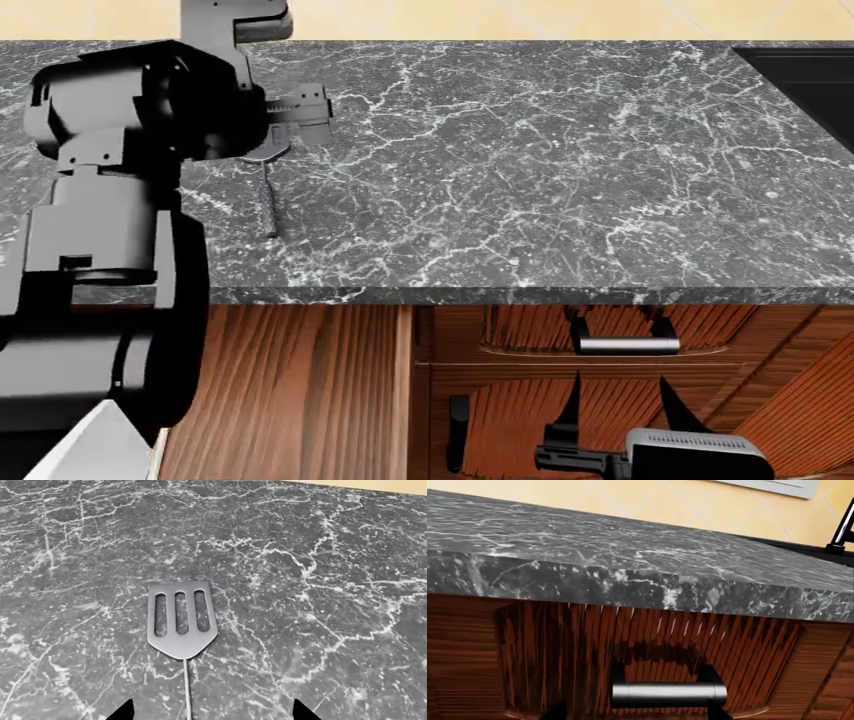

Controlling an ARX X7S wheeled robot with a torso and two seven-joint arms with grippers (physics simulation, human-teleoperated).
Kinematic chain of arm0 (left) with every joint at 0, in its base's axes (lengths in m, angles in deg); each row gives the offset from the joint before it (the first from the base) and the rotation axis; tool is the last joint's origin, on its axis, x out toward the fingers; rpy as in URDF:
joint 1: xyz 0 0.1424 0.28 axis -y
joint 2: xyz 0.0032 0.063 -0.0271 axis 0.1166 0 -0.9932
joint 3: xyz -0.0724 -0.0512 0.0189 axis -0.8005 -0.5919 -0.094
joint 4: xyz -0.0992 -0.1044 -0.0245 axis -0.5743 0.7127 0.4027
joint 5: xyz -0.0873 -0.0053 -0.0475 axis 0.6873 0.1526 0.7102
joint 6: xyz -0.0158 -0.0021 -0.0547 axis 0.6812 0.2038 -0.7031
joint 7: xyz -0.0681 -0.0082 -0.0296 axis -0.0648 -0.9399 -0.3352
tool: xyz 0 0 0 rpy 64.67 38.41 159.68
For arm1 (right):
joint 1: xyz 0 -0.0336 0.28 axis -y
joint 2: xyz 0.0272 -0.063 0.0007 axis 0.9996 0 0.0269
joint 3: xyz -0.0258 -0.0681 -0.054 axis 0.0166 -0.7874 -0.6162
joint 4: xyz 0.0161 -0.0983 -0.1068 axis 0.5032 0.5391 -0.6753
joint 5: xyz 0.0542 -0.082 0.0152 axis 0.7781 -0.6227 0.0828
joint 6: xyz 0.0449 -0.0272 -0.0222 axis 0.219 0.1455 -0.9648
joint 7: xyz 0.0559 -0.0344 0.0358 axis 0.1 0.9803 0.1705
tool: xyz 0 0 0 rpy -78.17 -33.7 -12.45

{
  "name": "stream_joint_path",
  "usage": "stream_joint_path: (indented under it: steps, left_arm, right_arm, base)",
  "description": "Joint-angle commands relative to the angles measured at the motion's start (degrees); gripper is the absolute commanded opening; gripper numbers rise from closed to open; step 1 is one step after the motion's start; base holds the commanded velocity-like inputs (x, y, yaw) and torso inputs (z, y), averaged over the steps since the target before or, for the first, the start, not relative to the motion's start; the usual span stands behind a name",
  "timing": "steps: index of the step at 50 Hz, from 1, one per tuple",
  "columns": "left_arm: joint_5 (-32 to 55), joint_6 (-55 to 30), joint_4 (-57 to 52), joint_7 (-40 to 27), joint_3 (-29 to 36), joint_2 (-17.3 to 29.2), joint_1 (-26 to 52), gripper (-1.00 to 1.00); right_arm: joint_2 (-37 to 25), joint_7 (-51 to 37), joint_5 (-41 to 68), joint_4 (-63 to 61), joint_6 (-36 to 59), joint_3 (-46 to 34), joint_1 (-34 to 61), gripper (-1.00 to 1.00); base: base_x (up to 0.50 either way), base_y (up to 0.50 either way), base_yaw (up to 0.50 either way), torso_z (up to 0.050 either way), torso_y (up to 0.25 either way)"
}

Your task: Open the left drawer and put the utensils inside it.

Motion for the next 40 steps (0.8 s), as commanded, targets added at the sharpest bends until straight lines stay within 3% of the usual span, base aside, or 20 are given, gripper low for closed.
stream_joint_path:
  steps: [1, 13, 24, 40]
  left_arm:
    - [-7.80, -7.55, 4.21, 1.83, -5.97, -2.39, 3.21, 1.00]
    - [-6.01, -4.30, 9.37, 0.53, -6.74, -1.91, 3.99, 1.00]
    - [-7.14, 6.48, 24.19, 1.03, -4.84, -1.19, 7.04, 1.00]
    - [-8.13, 6.94, 24.66, 2.31, -4.92, -1.16, 5.88, 1.00]
  right_arm:
    - [0.93, 1.10, -0.77, -0.03, 0.14, 0.93, -0.19, 1.00]
    - [0.08, 0.12, -0.07, -0.05, 0.22, 0.15, -0.18, 1.00]
    - [-0.64, -0.70, 0.52, -0.06, 0.25, -0.51, -0.16, 1.00]
    - [-1.51, -1.71, 1.23, -0.08, 0.29, -1.31, -0.12, 1.00]
  base:
    - [0.00, 0.00, 0.00, 0.000, 0.000]
    - [0.00, 0.00, 0.00, 0.000, 0.000]
    - [0.00, 0.00, 0.00, 0.000, -0.007]
    - [0.00, 0.00, 0.00, 0.000, -0.109]
